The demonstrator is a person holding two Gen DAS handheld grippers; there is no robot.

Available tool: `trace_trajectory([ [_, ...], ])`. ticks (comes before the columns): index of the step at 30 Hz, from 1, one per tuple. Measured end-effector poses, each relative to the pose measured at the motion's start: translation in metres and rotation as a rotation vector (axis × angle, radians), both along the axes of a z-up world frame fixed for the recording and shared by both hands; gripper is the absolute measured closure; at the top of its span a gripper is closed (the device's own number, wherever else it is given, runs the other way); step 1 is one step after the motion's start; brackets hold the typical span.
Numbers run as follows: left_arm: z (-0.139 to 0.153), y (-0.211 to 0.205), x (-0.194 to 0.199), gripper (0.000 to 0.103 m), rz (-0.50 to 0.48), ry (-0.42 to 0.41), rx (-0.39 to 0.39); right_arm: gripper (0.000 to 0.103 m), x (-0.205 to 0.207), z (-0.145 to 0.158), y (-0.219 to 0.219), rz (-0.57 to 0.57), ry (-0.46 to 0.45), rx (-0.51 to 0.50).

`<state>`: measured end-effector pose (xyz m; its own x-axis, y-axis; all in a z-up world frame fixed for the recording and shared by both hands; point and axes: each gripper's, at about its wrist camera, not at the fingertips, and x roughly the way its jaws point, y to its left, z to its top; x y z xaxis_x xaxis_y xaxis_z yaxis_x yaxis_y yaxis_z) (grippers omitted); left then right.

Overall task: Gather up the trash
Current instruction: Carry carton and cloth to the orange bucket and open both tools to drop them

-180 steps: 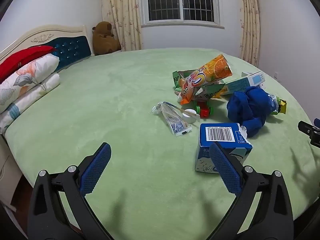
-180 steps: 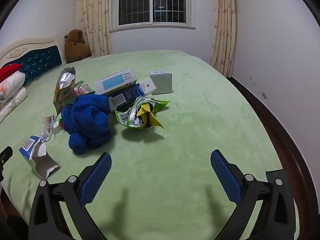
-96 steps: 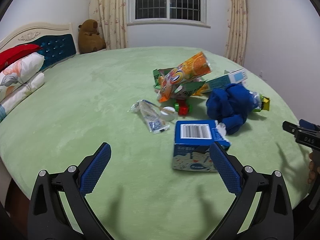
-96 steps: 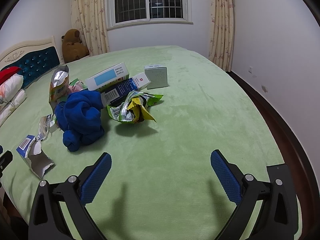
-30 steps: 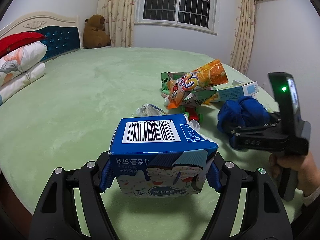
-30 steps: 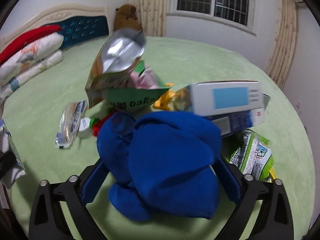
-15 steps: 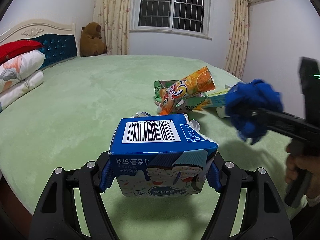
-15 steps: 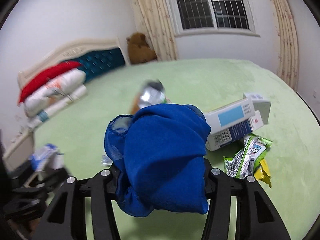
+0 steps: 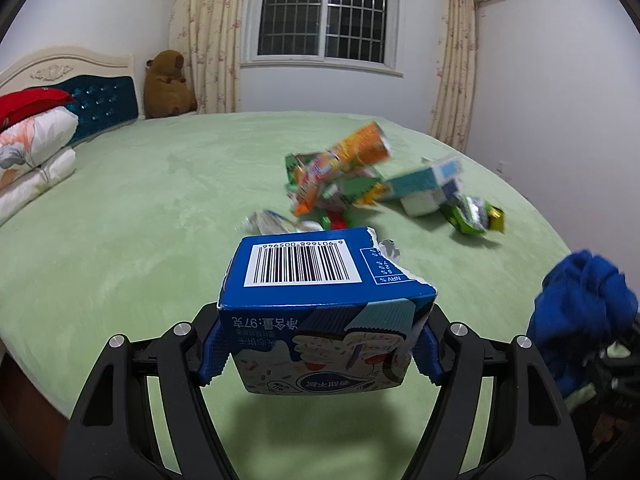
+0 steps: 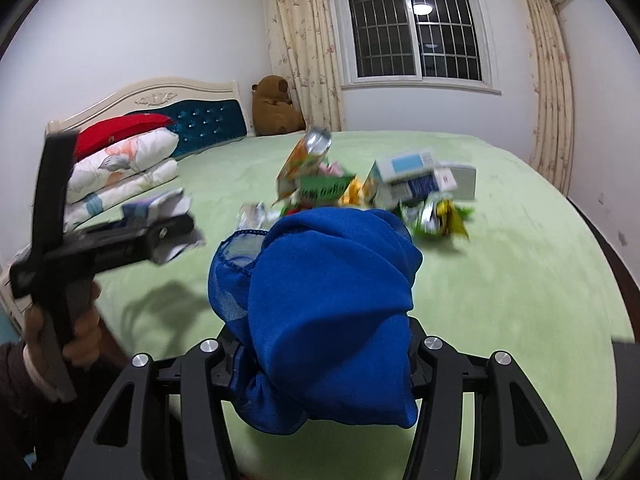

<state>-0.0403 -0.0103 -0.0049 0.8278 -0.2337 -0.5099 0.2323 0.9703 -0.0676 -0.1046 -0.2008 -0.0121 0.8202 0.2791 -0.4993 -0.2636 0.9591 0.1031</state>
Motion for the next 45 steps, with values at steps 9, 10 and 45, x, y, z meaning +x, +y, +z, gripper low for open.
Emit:
trace_trajectory([
  [9, -0.036, 0.002, -0.080, 0.032, -0.079, 0.105, -0.010, 0.049, -0.067, -0.022, 0.005, 0.065, 0.108, 0.023],
  [10, -0.044, 0.000, -0.090, 0.032, -0.098, 0.132, 0.000, 0.049, -0.073, -0.025, 0.005, 0.071, 0.122, 0.020],
  [45, -0.186, -0.027, -0.108, 0.032, -0.323, 0.694, 0.146, 0.047, -0.093, -0.172, 0.038, 0.177, 0.740, -0.052],
])
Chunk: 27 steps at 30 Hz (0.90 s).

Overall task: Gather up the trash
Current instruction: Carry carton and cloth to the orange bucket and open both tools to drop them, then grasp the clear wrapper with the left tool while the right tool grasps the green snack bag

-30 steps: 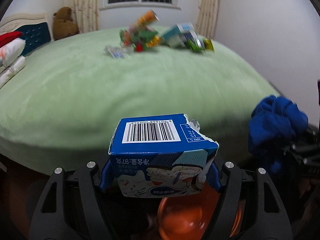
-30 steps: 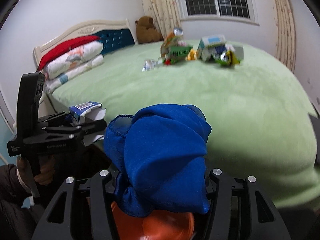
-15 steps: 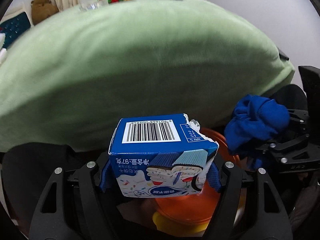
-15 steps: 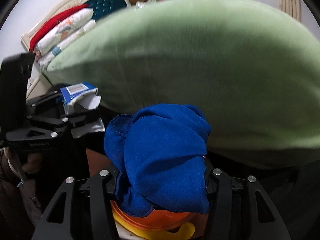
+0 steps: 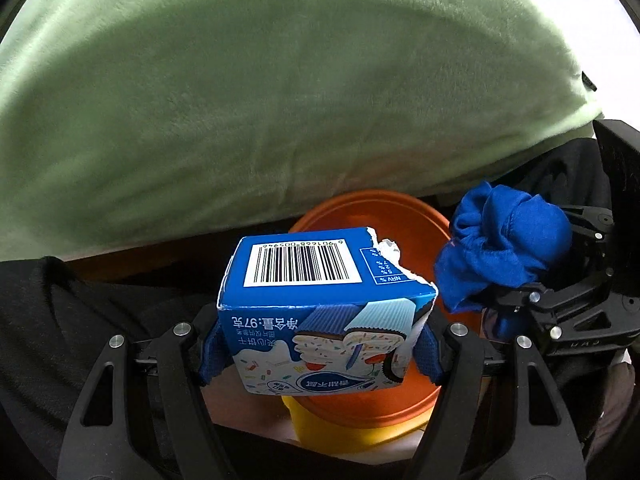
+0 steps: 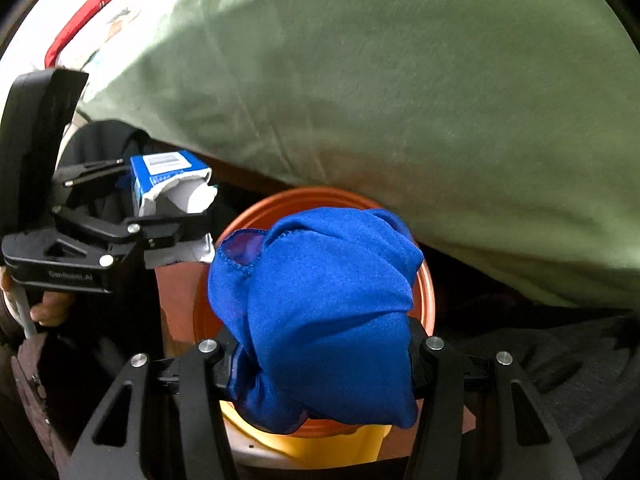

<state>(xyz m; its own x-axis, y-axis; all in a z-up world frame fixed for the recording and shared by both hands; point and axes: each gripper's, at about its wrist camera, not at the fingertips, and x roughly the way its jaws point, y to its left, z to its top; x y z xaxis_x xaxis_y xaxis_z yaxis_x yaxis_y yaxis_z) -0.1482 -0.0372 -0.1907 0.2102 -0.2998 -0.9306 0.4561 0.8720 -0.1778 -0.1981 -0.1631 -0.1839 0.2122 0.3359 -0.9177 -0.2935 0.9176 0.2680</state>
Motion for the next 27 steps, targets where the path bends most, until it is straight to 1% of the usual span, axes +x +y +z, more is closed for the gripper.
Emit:
trace_trajectory([
  [1, -0.001, -0.003, 0.003, 0.032, -0.005, 0.005, 0.003, 0.043, 0.001, 0.000, 0.001, 0.007, 0.008, -0.003],
  [2, -0.001, -0.004, 0.006, 0.031, -0.007, 0.012, 0.009, 0.037, 0.002, -0.001, 0.004, 0.017, 0.017, -0.009],
  [4, -0.007, -0.009, 0.013, 0.019, -0.005, 0.030, 0.022, 0.025, 0.003, -0.002, 0.005, 0.024, 0.016, -0.022],
  [5, -0.010, -0.012, 0.019, 0.018, 0.001, 0.035, 0.033, 0.025, 0.003, -0.002, 0.006, 0.025, 0.012, -0.026],
  [6, -0.016, -0.014, 0.015, 0.017, 0.004, 0.036, 0.035, 0.025, 0.003, -0.001, 0.007, 0.026, 0.013, -0.026],
  [10, -0.021, -0.015, 0.017, 0.017, 0.011, 0.041, 0.031, 0.025, 0.003, 0.005, 0.006, 0.013, 0.001, -0.034],
  [15, -0.015, -0.009, 0.014, 0.017, 0.013, 0.032, 0.022, 0.025, 0.001, 0.015, 0.002, -0.006, -0.026, -0.034],
  [17, -0.007, -0.007, 0.005, 0.017, 0.017, 0.025, 0.015, 0.025, -0.005, 0.021, -0.009, -0.011, -0.045, -0.033],
  [19, -0.001, -0.005, 0.004, 0.017, 0.026, 0.011, 0.003, 0.025, -0.005, 0.032, -0.016, -0.015, -0.072, -0.027],
  [22, 0.012, -0.002, 0.002, 0.017, 0.037, -0.032, -0.021, 0.025, -0.010, 0.061, -0.021, -0.014, -0.129, 0.017],
  [24, 0.027, 0.002, 0.003, 0.017, 0.043, -0.070, -0.038, 0.025, -0.005, 0.087, -0.025, -0.015, -0.190, 0.035],
  [25, 0.040, 0.004, 0.005, 0.017, 0.048, -0.098, -0.053, 0.025, -0.002, 0.099, -0.029, -0.018, -0.219, 0.041],
  [27, 0.055, 0.007, 0.008, 0.017, 0.057, -0.137, -0.067, 0.023, 0.011, 0.126, -0.037, -0.034, -0.288, 0.055],
])
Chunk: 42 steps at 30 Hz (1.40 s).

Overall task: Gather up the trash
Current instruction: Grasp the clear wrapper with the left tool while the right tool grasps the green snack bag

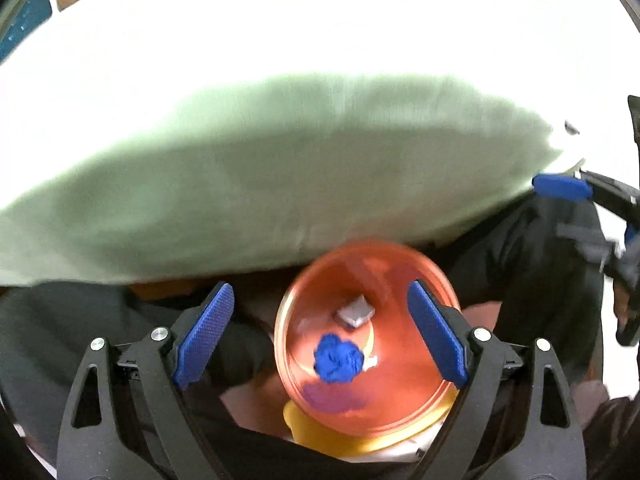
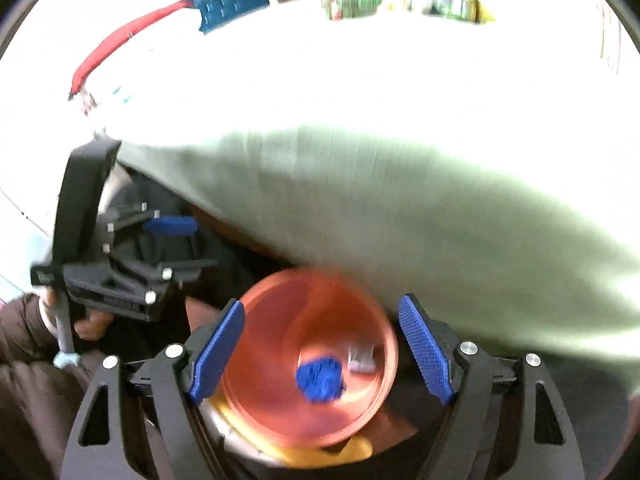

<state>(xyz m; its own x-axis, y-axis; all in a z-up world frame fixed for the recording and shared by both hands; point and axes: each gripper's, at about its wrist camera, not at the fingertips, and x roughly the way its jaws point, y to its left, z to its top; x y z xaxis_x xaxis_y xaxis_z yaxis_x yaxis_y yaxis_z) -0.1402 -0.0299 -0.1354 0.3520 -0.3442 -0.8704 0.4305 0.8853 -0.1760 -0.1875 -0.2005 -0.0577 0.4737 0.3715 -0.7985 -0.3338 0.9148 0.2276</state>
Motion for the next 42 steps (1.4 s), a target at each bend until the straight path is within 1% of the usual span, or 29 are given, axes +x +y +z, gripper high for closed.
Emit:
trace_trajectory([
  [1, 0.011, 0.002, 0.002, 0.017, 0.010, -0.031, -0.006, 0.022, 0.009, 0.009, -0.003, -0.013, -0.029, 0.008],
  [3, 0.031, 0.004, 0.009, 0.017, 0.031, -0.088, -0.017, 0.021, 0.032, 0.033, -0.017, -0.069, -0.088, 0.027],
  [6, 0.052, 0.008, 0.017, 0.016, 0.061, -0.152, -0.016, 0.019, 0.075, 0.060, -0.038, -0.159, -0.137, 0.058],
  [8, 0.063, 0.011, 0.024, 0.015, 0.093, -0.198, -0.008, 0.019, 0.111, 0.076, -0.051, -0.231, -0.147, 0.079],
  [9, 0.066, 0.012, 0.027, 0.014, 0.105, -0.206, -0.008, 0.019, 0.125, 0.081, -0.057, -0.249, -0.146, 0.094],
  [11, 0.071, 0.015, 0.036, 0.014, 0.123, -0.203, -0.024, 0.019, 0.161, 0.089, -0.065, -0.298, -0.145, 0.115],
  [12, 0.072, 0.016, 0.038, 0.014, 0.126, -0.199, -0.027, 0.019, 0.183, 0.092, -0.067, -0.322, -0.129, 0.119],
  [15, 0.074, 0.017, 0.046, 0.014, 0.137, -0.203, -0.017, 0.019, 0.235, 0.094, -0.072, -0.368, -0.101, 0.127],
  [18, 0.079, 0.018, 0.055, 0.014, 0.148, -0.216, -0.001, 0.019, 0.281, 0.089, -0.073, -0.402, -0.057, 0.090],
  [21, 0.079, 0.019, 0.066, 0.014, 0.162, -0.209, -0.010, 0.019, 0.319, 0.075, -0.074, -0.417, 0.009, 0.073],
  [23, 0.079, 0.021, 0.074, 0.014, 0.171, -0.203, -0.009, 0.022, 0.339, 0.063, -0.076, -0.433, 0.045, 0.068],
  [27, 0.077, 0.025, 0.086, 0.014, 0.187, -0.192, -0.004, 0.028, 0.366, 0.042, -0.076, -0.444, 0.106, 0.056],
  [28, 0.077, 0.026, 0.090, 0.014, 0.192, -0.187, -0.005, 0.031, 0.371, 0.037, -0.076, -0.447, 0.123, 0.059],
  [29, 0.077, 0.027, 0.092, 0.014, 0.196, -0.185, -0.005, 0.036, 0.374, 0.034, -0.077, -0.449, 0.134, 0.066],
  [31, 0.077, 0.029, 0.099, 0.014, 0.212, -0.178, -0.012, 0.040, 0.376, 0.027, -0.080, -0.458, 0.151, 0.083],
  [33, 0.078, 0.030, 0.106, 0.014, 0.223, -0.172, -0.022, 0.044, 0.375, 0.025, -0.083, -0.454, 0.149, 0.095],
  [35, 0.080, 0.031, 0.114, 0.014, 0.235, -0.169, -0.032, 0.054, 0.374, 0.024, -0.084, -0.443, 0.144, 0.103],
  [36, 0.081, 0.031, 0.117, 0.014, 0.239, -0.171, -0.033, 0.056, 0.372, 0.025, -0.086, -0.441, 0.135, 0.107],
  [37, 0.083, 0.031, 0.122, 0.014, 0.245, -0.174, -0.032, 0.062, 0.369, 0.027, -0.087, -0.435, 0.126, 0.107],
  [38, 0.084, 0.030, 0.128, 0.014, 0.253, -0.174, -0.030, 0.065, 0.365, 0.028, -0.087, -0.431, 0.118, 0.107],
  [39, 0.084, 0.030, 0.135, 0.014, 0.261, -0.171, -0.030, 0.067, 0.359, 0.030, -0.088, -0.427, 0.109, 0.119],
  [42, 0.088, 0.032, 0.158, 0.014, 0.299, -0.159, -0.043, 0.068, 0.335, 0.035, -0.093, -0.425, 0.080, 0.169],
])
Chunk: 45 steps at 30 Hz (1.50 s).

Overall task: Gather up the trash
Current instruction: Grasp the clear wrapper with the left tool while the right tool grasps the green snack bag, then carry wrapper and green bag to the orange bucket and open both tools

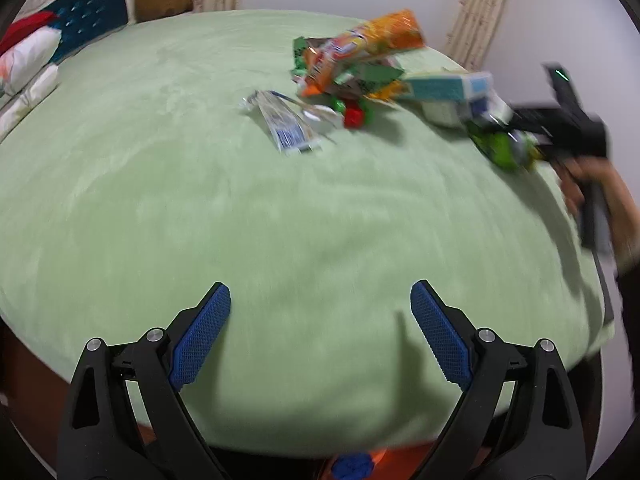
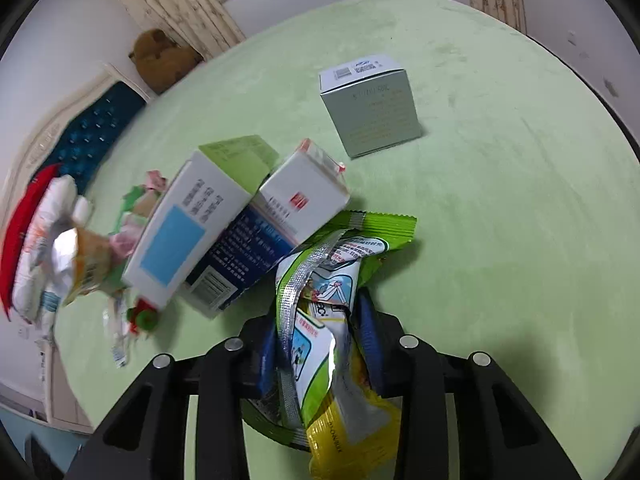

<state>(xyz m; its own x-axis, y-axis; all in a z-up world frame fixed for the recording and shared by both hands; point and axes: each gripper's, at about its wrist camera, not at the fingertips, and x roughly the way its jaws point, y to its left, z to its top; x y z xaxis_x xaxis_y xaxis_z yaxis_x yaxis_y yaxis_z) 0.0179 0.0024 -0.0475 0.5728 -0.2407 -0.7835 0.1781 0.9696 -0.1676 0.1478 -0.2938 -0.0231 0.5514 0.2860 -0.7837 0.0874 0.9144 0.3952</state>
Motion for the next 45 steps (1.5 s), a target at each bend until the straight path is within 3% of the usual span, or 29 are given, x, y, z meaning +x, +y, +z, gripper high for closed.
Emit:
trace_trajectory([
  [10, 0.020, 0.027, 0.105, 0.014, 0.235, 0.008, -0.100, 0.068, -0.117, 0.022, -0.021, 0.021, -0.187, 0.046],
  [14, 0.022, 0.022, 0.138, 0.014, 0.305, 0.001, -0.057, 0.068, -0.149, 0.023, -0.016, 0.045, -0.206, 0.060],
  [18, 0.014, 0.019, 0.165, 0.014, 0.356, 0.037, -0.031, 0.068, -0.166, 0.023, -0.010, 0.080, -0.217, 0.064],
  [26, 0.000, 0.023, 0.200, 0.014, 0.399, 0.136, -0.118, 0.068, -0.184, 0.016, 0.001, 0.123, -0.236, 0.055],
  [29, -0.009, 0.019, 0.206, 0.015, 0.407, 0.179, -0.089, 0.068, -0.187, 0.015, -0.003, 0.109, -0.242, 0.068],
  [32, -0.011, 0.010, 0.203, 0.034, 0.398, 0.162, 0.017, 0.068, -0.189, 0.017, -0.006, 0.095, -0.252, 0.071],
  [34, -0.011, 0.007, 0.200, 0.059, 0.383, 0.147, 0.060, 0.068, -0.190, 0.017, -0.007, 0.091, -0.253, 0.071],
  [37, -0.008, 0.013, 0.194, 0.080, 0.362, 0.135, 0.046, 0.068, -0.192, 0.018, -0.007, 0.086, -0.257, 0.074],
  [39, -0.006, 0.017, 0.189, 0.085, 0.347, 0.123, 0.034, 0.068, -0.194, 0.019, -0.005, 0.085, -0.260, 0.074],
  [45, 0.004, 0.013, 0.160, 0.086, 0.280, 0.057, 0.059, 0.068, -0.202, 0.022, 0.003, 0.098, -0.264, 0.071],
])
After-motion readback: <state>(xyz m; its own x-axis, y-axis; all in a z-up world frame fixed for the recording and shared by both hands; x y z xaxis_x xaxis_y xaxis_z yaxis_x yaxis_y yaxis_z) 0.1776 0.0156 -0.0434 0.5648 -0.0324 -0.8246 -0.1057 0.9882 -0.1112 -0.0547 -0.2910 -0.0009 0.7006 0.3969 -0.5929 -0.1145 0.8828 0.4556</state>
